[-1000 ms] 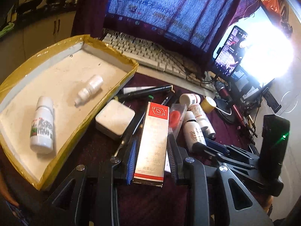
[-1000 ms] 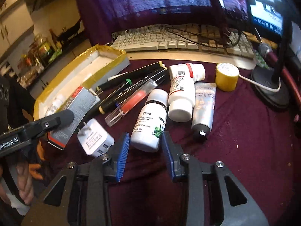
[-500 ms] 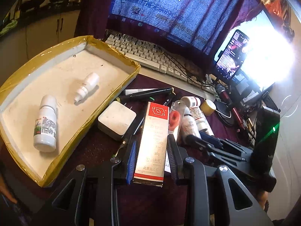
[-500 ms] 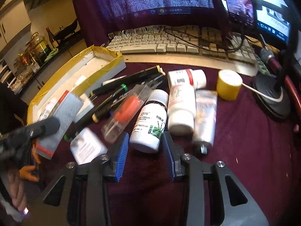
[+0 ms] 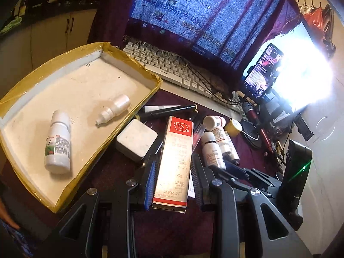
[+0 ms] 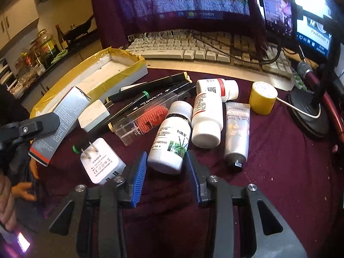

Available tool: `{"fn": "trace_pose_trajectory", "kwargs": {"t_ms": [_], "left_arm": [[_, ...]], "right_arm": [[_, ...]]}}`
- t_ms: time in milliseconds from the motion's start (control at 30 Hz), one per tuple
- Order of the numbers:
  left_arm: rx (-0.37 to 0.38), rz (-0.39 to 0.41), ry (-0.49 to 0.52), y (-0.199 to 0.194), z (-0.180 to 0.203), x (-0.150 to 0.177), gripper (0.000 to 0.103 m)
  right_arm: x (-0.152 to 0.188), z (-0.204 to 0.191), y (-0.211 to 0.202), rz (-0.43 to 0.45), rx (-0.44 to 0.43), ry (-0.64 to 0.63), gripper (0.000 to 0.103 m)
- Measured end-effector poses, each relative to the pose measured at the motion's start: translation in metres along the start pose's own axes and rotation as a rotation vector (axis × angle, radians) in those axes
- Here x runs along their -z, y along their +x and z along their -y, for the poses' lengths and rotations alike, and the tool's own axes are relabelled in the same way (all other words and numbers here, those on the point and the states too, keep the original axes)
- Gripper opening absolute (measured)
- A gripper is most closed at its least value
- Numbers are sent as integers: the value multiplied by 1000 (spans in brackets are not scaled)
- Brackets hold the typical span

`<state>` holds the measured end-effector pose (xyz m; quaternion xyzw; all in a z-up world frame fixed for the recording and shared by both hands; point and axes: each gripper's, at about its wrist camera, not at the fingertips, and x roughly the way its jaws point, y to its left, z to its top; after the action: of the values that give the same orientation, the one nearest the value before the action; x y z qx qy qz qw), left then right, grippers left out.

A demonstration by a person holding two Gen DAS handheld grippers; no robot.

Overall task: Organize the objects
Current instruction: 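Grasp the white round-capped pill bottle with the right tool while the left holds the box, then carry the box and bottle over the tray and open both tools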

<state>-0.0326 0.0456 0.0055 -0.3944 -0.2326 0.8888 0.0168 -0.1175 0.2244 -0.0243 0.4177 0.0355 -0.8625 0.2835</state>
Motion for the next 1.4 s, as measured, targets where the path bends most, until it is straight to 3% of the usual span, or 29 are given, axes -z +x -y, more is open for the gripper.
{"fn": "trace_pose_trajectory", "kwargs": {"t_ms": [167, 233, 367, 667, 900, 1133, 1400], "left_arm": [[41, -30, -79, 0, -15, -2, 27], [41, -17, -83, -3, -16, -4, 27], [40, -9, -84, -5, -15, -8, 27], [21, -5, -95, -9, -25, -5, 27], [41, 32, -119, -25, -39, -20, 27], [38, 48, -183, -32, -69, -22, 27], [24, 53, -166, -27, -70, -20, 27]], "right_arm": [[6, 7, -20, 30, -37, 48, 34], [1, 10, -35, 79, -82, 78, 34], [-11, 4, -50, 138, -81, 85, 33], [-21, -19, -44, 144, -143, 50, 33], [-40, -57, -37, 154, -246, -5, 33], [-42, -62, -22, 129, -229, 1, 33], [-50, -47, -19, 140, -216, 39, 33]]}}
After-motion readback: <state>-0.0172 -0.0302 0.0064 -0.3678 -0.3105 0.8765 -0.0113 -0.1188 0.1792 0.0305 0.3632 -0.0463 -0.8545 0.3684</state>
